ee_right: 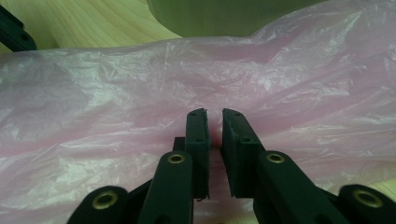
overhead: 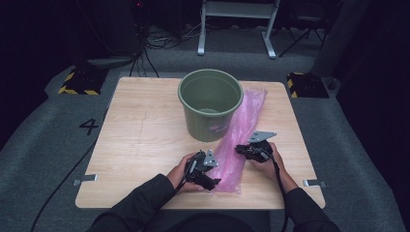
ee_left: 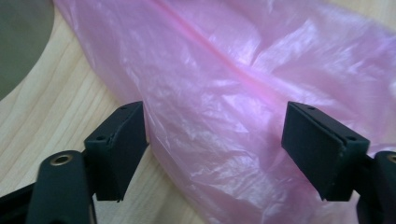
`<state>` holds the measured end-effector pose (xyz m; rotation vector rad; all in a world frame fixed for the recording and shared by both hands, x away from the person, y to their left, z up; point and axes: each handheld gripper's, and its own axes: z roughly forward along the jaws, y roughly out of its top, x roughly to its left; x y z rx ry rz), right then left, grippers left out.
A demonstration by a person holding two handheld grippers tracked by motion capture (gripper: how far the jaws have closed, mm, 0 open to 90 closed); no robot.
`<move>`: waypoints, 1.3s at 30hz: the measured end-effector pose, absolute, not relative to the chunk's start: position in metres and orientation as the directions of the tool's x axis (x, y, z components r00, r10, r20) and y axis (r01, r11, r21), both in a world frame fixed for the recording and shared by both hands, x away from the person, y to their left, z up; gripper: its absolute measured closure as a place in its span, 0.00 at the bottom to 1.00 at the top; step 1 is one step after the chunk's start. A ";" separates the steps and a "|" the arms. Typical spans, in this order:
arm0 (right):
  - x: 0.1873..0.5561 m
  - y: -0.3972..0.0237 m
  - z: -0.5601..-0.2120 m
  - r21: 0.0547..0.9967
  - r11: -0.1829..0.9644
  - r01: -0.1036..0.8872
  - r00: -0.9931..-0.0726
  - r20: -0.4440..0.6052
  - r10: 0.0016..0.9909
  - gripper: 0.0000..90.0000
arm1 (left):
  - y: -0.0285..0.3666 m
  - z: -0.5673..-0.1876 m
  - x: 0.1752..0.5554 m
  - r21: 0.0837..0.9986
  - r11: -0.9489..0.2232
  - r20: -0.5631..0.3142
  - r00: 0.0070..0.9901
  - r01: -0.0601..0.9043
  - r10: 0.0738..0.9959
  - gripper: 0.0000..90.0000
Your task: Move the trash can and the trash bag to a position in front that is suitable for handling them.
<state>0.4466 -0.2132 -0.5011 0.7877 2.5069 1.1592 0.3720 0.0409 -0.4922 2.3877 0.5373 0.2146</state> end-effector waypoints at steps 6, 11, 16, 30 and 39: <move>0.448 -0.215 -0.501 0.765 0.523 0.376 -0.803 -0.013 0.596 0.72 | 0.049 -0.493 0.378 0.662 -0.688 -0.010 0.921 0.297 0.389 0.39; 0.447 -0.213 -0.500 0.751 0.542 0.377 -0.806 -0.022 0.591 0.50 | 0.063 -0.494 0.384 0.668 -0.678 -0.012 0.915 0.307 0.403 0.38; 0.444 -0.215 -0.493 0.754 0.555 0.350 -0.809 -0.055 0.586 0.45 | 0.082 -0.494 0.395 0.665 -0.668 -0.005 0.897 0.333 0.441 0.37; 0.447 -0.234 -0.481 0.782 0.504 0.366 -0.764 -0.057 0.643 0.42 | 0.149 -0.495 0.418 0.655 -0.602 -0.006 0.800 0.457 0.600 0.24; 0.450 -0.237 -0.484 0.775 0.488 0.401 -0.756 -0.021 0.654 0.43 | 0.182 -0.497 0.433 0.669 -0.527 -0.007 0.713 0.525 0.701 0.20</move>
